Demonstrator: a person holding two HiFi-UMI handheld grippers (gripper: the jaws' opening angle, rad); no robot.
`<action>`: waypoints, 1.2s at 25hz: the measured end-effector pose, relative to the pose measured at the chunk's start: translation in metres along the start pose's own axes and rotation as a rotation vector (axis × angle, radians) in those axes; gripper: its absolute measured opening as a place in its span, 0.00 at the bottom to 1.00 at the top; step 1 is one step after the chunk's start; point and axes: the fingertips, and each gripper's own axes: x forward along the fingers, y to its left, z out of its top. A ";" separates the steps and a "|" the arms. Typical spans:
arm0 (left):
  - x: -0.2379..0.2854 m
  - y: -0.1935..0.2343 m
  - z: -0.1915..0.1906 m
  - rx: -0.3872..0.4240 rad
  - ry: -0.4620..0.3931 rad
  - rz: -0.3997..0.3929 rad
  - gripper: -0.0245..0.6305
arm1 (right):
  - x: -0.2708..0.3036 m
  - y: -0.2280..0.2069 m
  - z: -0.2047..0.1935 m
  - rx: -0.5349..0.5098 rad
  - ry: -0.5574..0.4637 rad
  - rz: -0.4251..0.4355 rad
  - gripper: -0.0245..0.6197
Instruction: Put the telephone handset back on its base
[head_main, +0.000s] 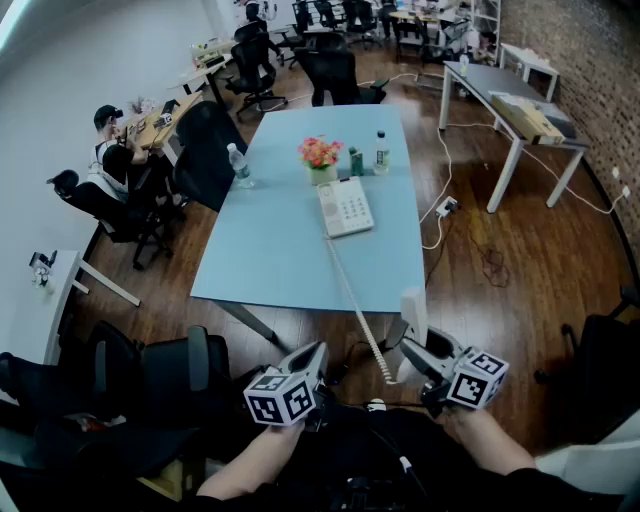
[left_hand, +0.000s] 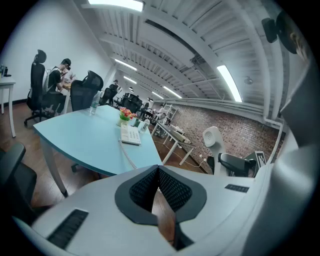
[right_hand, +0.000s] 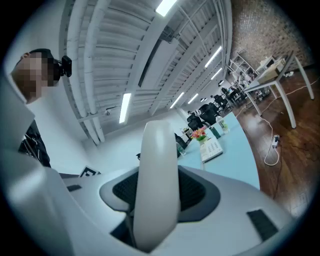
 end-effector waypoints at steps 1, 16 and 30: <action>0.001 0.000 0.001 0.001 0.001 0.000 0.04 | 0.000 -0.002 -0.002 0.006 0.002 0.004 0.39; -0.003 0.008 0.001 -0.006 -0.003 0.013 0.04 | 0.002 -0.008 -0.015 0.018 0.018 0.014 0.39; 0.004 0.010 0.000 -0.009 0.017 0.019 0.04 | 0.007 -0.009 -0.005 0.012 0.010 -0.004 0.39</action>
